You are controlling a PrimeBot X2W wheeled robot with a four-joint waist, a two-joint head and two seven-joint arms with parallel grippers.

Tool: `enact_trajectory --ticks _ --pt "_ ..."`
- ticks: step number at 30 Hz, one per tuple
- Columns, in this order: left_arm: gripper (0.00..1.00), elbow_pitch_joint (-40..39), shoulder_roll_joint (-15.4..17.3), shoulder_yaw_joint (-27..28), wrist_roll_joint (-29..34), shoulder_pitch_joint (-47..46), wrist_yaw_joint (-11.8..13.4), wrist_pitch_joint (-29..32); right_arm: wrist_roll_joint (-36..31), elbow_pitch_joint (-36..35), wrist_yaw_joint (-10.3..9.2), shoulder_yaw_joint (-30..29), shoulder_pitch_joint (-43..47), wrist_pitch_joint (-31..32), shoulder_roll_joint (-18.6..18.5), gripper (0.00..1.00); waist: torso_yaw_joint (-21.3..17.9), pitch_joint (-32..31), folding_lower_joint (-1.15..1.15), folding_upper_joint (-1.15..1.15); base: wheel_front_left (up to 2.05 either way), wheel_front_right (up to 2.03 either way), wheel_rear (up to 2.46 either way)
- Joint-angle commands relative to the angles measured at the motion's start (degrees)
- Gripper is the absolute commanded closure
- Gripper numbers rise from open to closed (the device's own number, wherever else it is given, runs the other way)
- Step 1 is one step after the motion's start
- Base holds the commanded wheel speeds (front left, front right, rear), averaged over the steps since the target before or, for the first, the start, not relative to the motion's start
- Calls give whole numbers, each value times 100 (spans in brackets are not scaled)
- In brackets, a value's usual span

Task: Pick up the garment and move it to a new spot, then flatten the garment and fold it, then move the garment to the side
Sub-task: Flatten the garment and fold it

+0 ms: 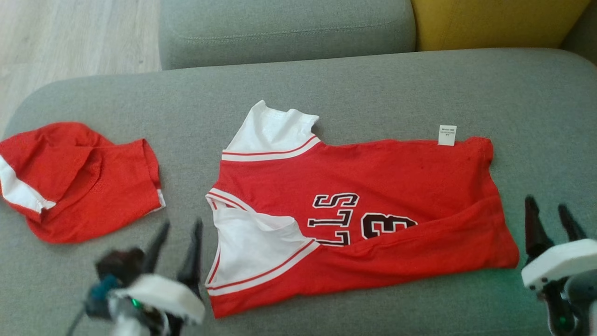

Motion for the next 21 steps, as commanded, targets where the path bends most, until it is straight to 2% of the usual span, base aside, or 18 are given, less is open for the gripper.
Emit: enact_trajectory --ticks 1,8,11,16,21 --pt "0 -337 10 316 -62 -446 -45 -142 41 -327 -5 210 -275 -241 -51 0 -10 25 0 0 0 0 0" --pt "0 -1081 -404 1006 -165 -838 -155 -262 53 -475 -5 699 -570 -1398 -122 0 -133 300 0 0 0 0 0" --pt "0 -1037 -484 964 49 -995 -243 -263 -64 -346 -5 886 -782 -1586 -136 0 -214 494 0 0 0 0 0" --pt "0 -590 -459 801 403 -1432 -320 -264 -160 -198 -5 1132 -1137 -1673 -180 0 -338 805 0 0 0 0 0" --pt "0 211 -116 522 754 -2414 -426 74 -247 -31 -5 1285 -1680 -1671 -201 0 -554 1264 0 0 0 0 0"
